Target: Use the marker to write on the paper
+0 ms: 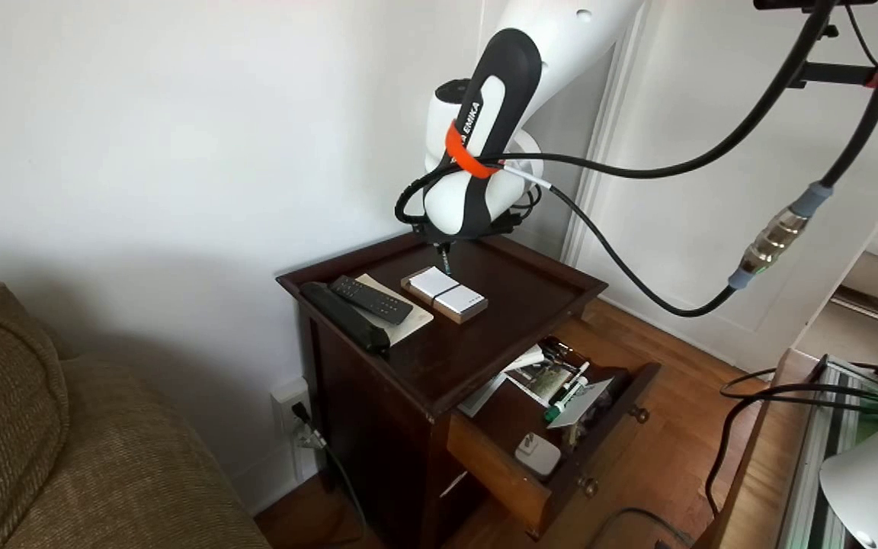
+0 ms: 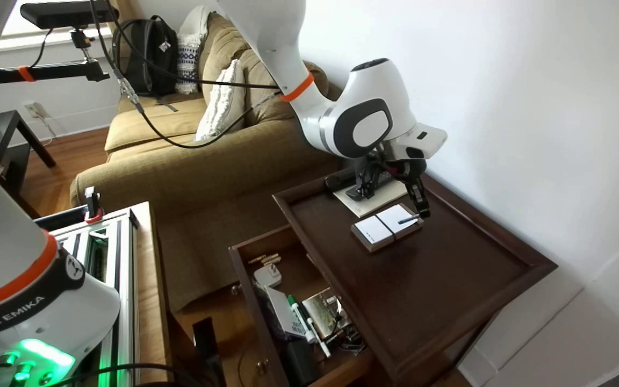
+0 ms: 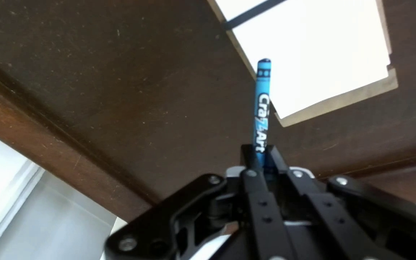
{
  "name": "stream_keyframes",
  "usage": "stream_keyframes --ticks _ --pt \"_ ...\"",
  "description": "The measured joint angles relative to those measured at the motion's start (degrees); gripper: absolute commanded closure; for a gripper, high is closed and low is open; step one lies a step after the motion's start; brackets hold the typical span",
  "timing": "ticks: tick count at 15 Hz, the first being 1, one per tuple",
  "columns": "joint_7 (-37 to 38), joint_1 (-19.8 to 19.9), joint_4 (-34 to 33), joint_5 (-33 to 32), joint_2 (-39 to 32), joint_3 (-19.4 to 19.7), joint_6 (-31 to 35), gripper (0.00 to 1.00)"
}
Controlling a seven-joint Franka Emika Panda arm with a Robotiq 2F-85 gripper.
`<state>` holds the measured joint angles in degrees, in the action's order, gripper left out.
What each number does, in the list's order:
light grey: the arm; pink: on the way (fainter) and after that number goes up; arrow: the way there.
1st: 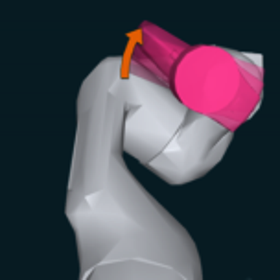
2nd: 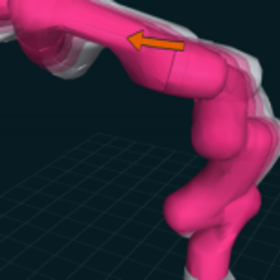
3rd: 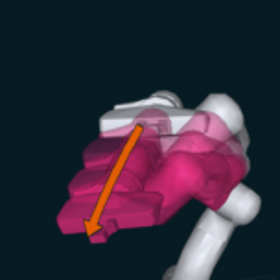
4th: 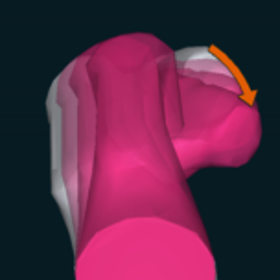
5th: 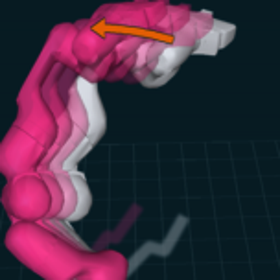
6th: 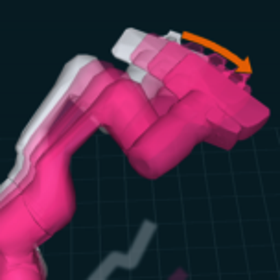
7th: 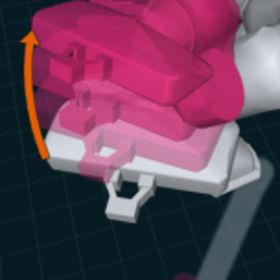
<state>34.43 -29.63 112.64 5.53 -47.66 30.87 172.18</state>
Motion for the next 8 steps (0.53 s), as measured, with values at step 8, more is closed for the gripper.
stream_keyframes --ticks 8 --pt "3.28 -4.54 -0.23 -0.02 -3.07 3.4 0.0 0.97"
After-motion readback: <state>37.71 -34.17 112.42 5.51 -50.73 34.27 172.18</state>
